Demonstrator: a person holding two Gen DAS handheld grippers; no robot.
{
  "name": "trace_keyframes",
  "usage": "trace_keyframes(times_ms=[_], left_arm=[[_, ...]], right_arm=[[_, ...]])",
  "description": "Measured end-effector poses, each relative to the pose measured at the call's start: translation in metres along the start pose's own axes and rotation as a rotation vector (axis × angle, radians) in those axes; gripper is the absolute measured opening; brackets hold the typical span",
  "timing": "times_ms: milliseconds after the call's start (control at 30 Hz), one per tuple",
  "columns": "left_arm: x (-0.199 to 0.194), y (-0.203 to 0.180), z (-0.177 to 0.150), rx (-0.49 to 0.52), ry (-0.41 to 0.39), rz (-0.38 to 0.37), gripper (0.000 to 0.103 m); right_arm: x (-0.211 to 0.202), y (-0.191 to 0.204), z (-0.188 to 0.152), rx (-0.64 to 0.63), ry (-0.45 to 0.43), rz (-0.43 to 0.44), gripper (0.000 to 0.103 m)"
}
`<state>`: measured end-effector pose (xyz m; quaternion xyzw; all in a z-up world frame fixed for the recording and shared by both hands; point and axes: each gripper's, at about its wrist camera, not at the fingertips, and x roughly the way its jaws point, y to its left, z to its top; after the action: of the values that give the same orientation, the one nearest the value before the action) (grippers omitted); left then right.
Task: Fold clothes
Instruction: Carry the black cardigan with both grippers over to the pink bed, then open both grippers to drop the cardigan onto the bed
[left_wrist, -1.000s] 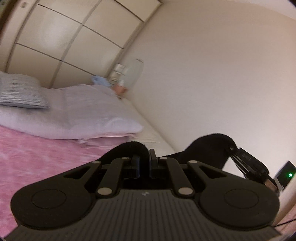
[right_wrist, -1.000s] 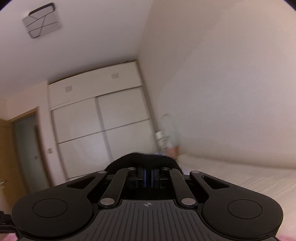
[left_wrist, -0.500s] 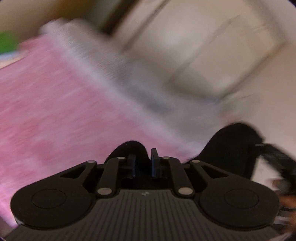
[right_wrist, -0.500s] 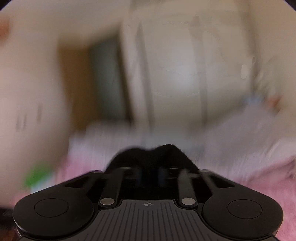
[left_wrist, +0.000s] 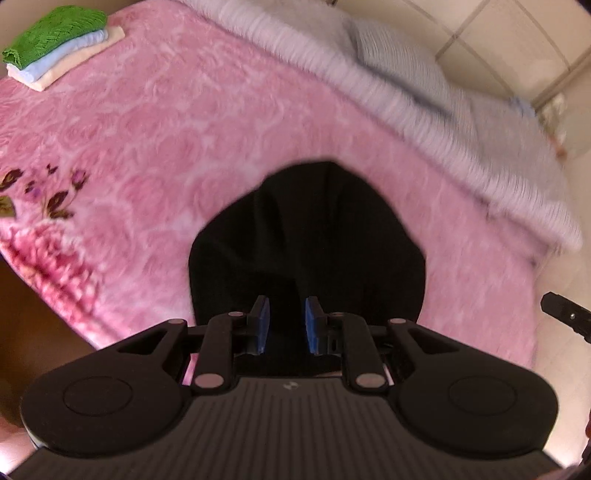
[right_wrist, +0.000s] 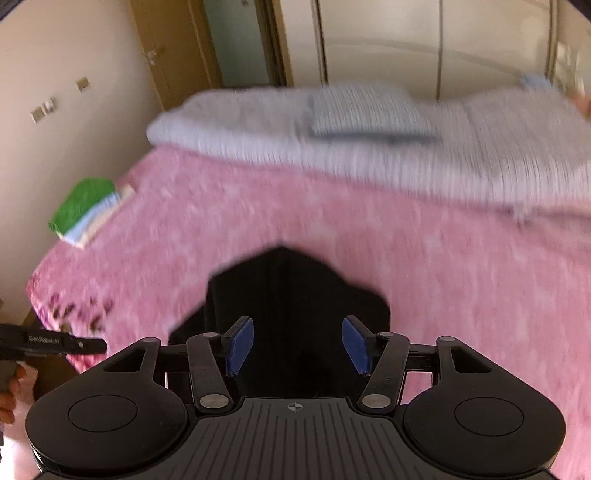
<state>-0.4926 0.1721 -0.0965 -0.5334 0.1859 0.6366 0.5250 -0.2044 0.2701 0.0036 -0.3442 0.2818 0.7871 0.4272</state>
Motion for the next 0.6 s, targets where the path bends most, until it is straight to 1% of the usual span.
trace_keyframes(times_ms=[67, 133, 300, 400, 600], left_arm=[[-0.002, -0.014, -0.018, 0.050, 0.015, 0.015, 0.015], [-0.007, -0.030, -0.032, 0.102, 0.009, 0.032, 0.015], [-0.035, -0.076, -0.068, 0.201, -0.049, 0.064, 0.016], [-0.048, -0.098, -0.092, 0.226, -0.070, 0.078, 0.016], [-0.063, -0.129, -0.145, 0.218, -0.089, 0.121, 0.017]], right_arm=[[-0.006, -0.004, -0.026, 0.013, 0.024, -0.007, 0.057], [-0.014, -0.009, -0.039, 0.011, 0.028, 0.003, 0.057], [-0.026, -0.020, -0.061, 0.002, 0.029, 0.005, 0.057], [-0.030, -0.032, -0.090, 0.004, 0.040, 0.017, 0.057], [-0.054, -0.057, -0.139, 0.052, 0.105, 0.046, 0.057]])
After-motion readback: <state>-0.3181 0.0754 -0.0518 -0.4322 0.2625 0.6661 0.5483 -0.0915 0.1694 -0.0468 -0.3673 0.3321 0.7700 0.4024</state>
